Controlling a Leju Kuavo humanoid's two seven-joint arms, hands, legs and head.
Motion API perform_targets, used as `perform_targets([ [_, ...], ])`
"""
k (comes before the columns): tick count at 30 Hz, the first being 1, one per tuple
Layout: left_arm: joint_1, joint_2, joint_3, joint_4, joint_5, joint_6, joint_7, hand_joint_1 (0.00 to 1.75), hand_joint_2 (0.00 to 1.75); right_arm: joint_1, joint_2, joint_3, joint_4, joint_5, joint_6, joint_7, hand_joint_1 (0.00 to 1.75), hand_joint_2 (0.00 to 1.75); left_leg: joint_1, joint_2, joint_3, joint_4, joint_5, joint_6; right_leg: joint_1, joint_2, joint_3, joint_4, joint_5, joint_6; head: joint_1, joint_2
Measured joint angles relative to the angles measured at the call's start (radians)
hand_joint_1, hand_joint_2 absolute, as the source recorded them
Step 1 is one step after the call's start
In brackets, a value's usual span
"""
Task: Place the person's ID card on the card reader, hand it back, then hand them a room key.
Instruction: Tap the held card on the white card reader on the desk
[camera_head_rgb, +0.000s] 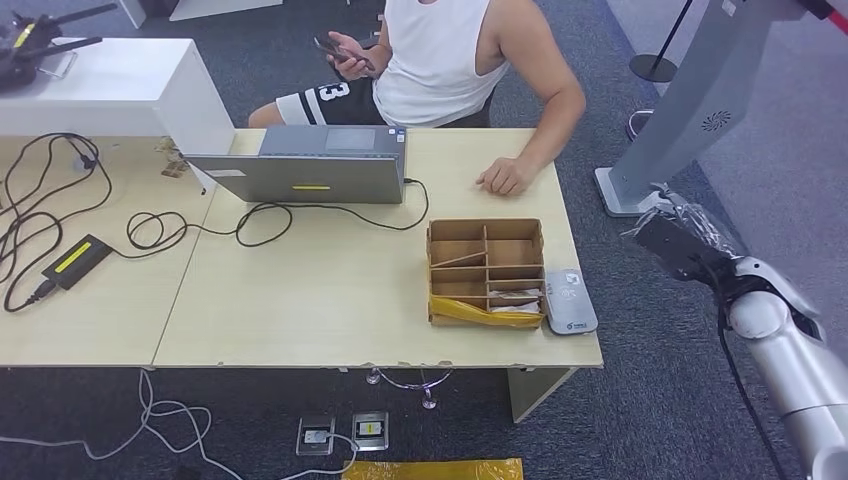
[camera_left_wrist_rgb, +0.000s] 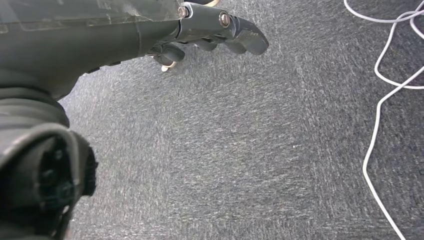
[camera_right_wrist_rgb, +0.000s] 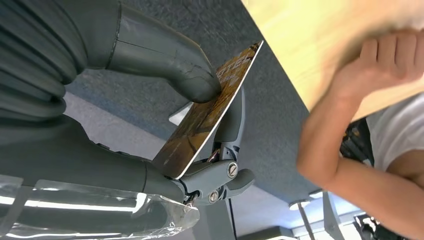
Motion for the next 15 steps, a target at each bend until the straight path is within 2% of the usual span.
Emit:
perform_targets([
  [15, -0.002, 0.0, 0.0, 0.0, -0.001, 0.0, 0.0, 0.0, 0.0, 0.106, 0.019, -0.034, -0.072, 0.072, 0.03, -0.003, 1.75, 1.75, 0.0, 0.0, 0.0, 0.0, 0.0, 0.0, 0.0, 0.001, 0.0, 0.0, 0.0, 0.0, 0.0, 0.0],
])
